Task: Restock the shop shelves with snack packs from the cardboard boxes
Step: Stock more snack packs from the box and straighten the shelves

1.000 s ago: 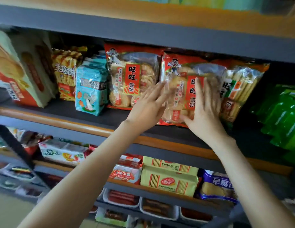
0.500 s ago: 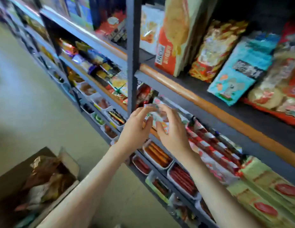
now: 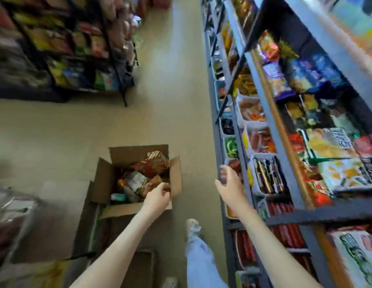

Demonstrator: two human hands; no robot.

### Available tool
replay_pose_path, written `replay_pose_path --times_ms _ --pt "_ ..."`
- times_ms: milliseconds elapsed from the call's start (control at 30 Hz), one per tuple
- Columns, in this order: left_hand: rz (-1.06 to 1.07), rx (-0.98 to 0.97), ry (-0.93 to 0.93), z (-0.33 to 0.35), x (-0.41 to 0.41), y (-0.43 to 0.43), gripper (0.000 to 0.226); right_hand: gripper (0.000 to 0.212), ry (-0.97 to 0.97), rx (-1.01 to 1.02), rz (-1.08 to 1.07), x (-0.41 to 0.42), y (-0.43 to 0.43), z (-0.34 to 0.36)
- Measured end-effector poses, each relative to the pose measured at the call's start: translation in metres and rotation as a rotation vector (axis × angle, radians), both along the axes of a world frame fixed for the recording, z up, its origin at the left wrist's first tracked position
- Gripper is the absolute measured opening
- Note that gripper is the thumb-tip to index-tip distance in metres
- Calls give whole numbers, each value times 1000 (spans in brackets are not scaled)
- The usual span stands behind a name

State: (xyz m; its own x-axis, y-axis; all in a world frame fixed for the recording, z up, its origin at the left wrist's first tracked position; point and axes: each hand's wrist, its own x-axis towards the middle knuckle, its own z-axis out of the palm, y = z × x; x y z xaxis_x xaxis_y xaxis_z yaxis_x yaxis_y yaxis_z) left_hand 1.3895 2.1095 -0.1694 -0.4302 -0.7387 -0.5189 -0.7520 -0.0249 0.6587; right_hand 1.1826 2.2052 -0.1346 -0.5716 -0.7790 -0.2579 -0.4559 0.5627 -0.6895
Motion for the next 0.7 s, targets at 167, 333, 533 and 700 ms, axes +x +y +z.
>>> replay_pose_path --times_ms 167,333,533,700 --pt "301 107 -162 -58 30 -44 38 55 -75 228 281 -17 -100 -79" --pt "386 159 -257 -140 41 -84 39 61 -80 410 516 -15 -168 -176" --pt "529 259 -266 -309 52 -127 42 60 -69 527 656 15 -228 -359" --pt "575 334 -255 -434 57 -137 57 76 14 506 748 66 -274 -493"
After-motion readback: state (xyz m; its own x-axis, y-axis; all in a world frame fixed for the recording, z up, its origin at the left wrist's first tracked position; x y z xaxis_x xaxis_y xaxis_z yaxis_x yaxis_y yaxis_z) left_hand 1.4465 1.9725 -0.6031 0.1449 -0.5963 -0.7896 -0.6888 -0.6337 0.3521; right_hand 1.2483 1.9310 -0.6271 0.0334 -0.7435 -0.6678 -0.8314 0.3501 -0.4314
